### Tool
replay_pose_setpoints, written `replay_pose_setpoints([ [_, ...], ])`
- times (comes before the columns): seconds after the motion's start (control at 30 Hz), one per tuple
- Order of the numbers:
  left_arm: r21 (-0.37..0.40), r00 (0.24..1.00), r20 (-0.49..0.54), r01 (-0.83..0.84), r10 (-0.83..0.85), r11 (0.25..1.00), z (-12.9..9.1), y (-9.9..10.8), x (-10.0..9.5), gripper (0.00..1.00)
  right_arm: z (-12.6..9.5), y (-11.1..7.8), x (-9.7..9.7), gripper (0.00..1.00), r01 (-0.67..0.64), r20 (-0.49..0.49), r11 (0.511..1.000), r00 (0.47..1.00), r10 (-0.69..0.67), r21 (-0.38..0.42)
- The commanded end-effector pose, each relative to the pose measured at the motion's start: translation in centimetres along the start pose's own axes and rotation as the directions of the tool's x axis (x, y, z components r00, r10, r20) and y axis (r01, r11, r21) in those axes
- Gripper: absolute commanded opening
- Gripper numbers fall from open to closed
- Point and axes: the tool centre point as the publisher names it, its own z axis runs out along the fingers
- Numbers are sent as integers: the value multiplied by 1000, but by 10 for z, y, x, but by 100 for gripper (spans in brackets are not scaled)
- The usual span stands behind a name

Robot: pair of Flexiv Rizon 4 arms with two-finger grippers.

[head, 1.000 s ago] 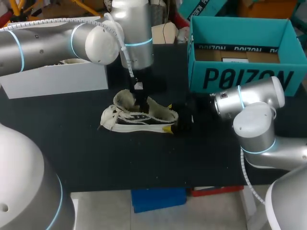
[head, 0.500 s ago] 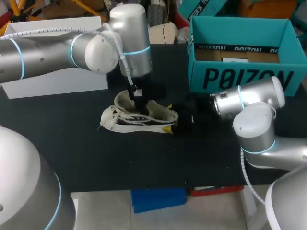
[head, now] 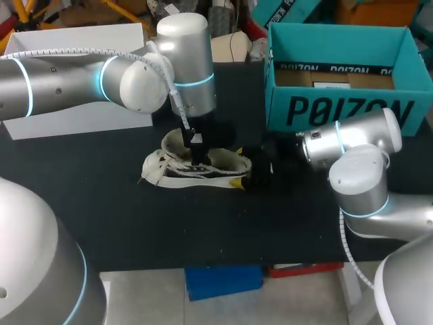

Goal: Take the shoe out of the shoebox, open the shoe tongue, remove and reinsert the insole, then place the shoe into the shoebox

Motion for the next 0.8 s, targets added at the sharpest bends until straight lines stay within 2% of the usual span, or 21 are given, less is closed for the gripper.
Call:
replay_pose_setpoints([
  [0.03,19,1000,-2,7,-7,1000,11,3,0,0,0,0,0,0,-2,-1,1000,1000,2,1],
  [0.1,26,1000,-3,5,-5,1000,10,3,0,0,0,0,0,0,-2,-1,1000,1000,2,1],
  [0.13,34,1000,-6,1,-1,999,8,3,0,3,0,0,0,0,-2,-1,1000,1000,2,1],
  [0.2,42,1000,-3,-4,4,999,6,2,0,23,0,0,0,0,-2,-1,1000,1000,2,1],
  [0.27,40,1000,10,-11,11,999,4,1,1,33,0,0,0,0,-2,-1,1000,1000,2,1],
  [0.43,29,999,38,-20,19,999,4,-1,1,38,0,0,0,0,-2,-1,1000,1000,2,1],
  [0.53,3,997,74,-7,6,1000,5,0,0,35,0,0,0,0,-2,-1,1000,1000,2,1],
  [0.6,-31,993,118,7,-3,999,6,0,-1,29,0,0,0,0,-2,-1,1000,1000,2,1],
  [0.7,-62,986,164,19,-9,998,7,1,-2,31,0,0,0,0,-2,-1,1000,1000,2,1],
  [0.8,-118,967,254,32,-1,992,9,2,-2,32,0,0,0,0,-2,-1,1000,1000,2,1],
])
